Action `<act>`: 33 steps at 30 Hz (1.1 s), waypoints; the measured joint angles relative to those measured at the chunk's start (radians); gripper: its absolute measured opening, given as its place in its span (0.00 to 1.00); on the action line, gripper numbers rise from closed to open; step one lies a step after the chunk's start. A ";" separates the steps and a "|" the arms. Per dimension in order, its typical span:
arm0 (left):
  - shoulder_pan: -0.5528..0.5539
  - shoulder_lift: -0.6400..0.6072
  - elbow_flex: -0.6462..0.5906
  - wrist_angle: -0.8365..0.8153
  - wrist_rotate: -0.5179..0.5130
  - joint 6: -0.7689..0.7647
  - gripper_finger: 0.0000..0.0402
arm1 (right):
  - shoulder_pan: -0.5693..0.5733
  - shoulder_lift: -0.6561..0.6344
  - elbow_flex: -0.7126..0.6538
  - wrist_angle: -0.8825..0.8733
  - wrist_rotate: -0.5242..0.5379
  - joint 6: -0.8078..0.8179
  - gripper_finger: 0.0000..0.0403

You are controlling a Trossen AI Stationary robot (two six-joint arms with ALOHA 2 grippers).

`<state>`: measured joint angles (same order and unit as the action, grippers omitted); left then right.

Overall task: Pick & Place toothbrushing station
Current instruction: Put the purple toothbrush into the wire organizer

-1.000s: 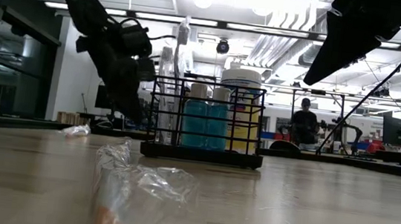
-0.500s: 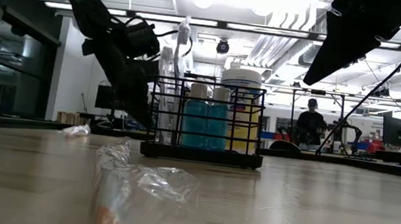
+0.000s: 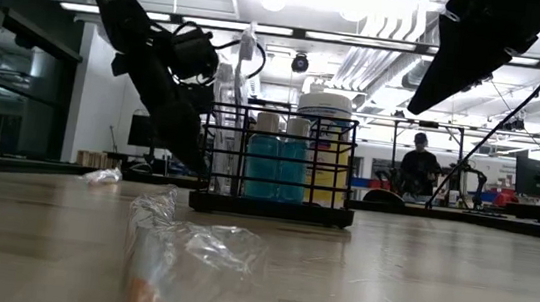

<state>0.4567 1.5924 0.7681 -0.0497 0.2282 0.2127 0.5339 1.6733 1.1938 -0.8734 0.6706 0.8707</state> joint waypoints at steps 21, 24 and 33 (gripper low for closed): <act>-0.003 0.110 0.001 0.093 0.073 -0.053 0.36 | 0.000 0.000 0.000 0.012 -0.006 -0.003 0.26; -0.003 0.117 0.002 0.100 0.073 -0.055 0.36 | 0.000 0.000 0.000 0.012 -0.006 -0.003 0.26; -0.001 0.119 0.002 0.123 0.074 -0.056 0.36 | 0.000 0.000 0.000 0.013 -0.008 -0.003 0.26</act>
<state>0.4557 1.7112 0.7700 0.0731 0.3019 0.1562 0.5339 1.6733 1.1942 -0.8608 0.6624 0.8680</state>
